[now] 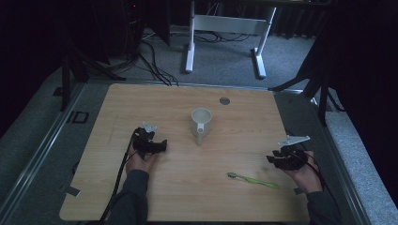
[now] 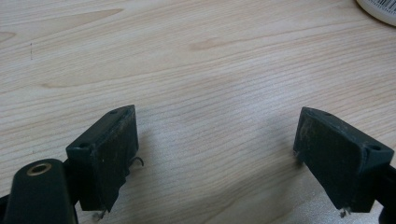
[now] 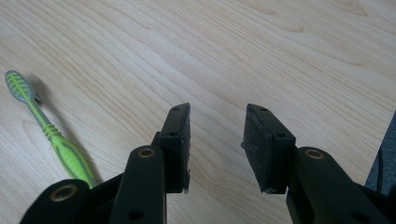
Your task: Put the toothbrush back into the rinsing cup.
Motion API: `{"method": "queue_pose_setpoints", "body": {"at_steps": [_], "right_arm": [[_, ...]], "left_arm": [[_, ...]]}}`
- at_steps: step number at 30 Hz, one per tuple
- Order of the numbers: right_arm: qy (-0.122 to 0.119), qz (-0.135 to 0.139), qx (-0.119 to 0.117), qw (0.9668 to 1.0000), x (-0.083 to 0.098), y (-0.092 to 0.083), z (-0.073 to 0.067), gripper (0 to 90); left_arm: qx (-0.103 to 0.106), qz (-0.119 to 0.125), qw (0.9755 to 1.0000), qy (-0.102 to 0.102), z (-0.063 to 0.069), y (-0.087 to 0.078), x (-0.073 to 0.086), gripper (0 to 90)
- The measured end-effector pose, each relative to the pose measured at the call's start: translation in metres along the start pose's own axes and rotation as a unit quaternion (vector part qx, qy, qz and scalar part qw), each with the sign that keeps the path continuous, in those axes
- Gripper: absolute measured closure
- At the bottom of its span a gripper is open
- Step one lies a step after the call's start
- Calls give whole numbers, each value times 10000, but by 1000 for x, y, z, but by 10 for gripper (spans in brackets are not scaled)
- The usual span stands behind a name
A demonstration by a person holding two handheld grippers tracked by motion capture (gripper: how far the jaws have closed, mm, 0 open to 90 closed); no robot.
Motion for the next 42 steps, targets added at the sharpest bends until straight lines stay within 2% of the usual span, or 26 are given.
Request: {"method": "queue_pose_setpoints", "body": {"at_steps": [15,42], "right_arm": [[-355,-178,-156,9991,-7,-2,-6,599],[-762,-404,-313,9958,-18,-2,-16,593]], "left_arm": [[-1,-1,10000,0,0,0,0,144],[0,-2,10000,0,0,0,0,144]]}}
Point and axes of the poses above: each handheld gripper's, and its own axes: y roughly forward along the jaws, x roughly out of its underside, z roughly to its right, the point moved 9 cm from there along y, roughly forward along the jaws, and after that the axes turned 2 degrees about z, right-handed, at the moved point
